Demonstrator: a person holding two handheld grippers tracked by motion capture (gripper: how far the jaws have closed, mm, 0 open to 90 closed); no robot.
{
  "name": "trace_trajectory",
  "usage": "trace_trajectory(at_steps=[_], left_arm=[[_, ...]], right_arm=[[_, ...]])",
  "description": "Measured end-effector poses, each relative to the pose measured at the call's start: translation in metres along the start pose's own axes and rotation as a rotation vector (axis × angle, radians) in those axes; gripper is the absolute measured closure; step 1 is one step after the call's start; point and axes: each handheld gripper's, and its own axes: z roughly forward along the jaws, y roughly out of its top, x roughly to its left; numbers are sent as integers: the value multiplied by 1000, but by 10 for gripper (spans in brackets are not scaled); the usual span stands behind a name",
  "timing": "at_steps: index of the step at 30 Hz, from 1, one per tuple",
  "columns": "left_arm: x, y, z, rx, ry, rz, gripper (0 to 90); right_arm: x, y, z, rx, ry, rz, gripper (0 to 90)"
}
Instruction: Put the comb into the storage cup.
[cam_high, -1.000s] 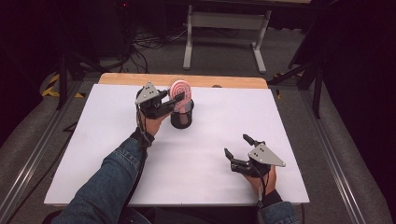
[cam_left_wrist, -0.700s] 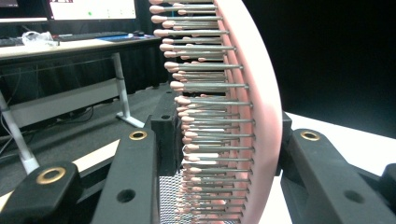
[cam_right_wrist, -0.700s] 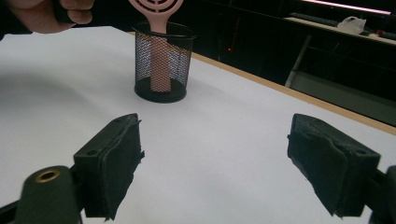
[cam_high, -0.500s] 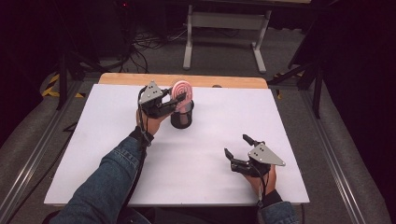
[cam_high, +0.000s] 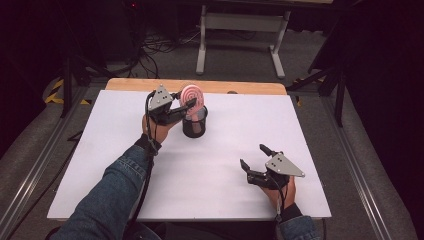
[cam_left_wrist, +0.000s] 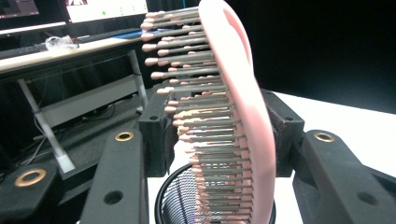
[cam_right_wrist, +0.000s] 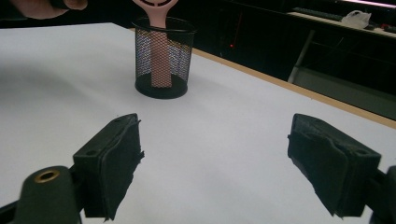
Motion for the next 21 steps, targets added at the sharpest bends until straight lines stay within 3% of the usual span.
trace_trajectory(at_steps=[8,21], left_arm=[[3,5,-9,-6,27,22,512],[14,5,-22,-7,61,15,493]], right_arm=[[0,-1,1,14,-3,1,176],[1,-1,2,19,0,-5,179]])
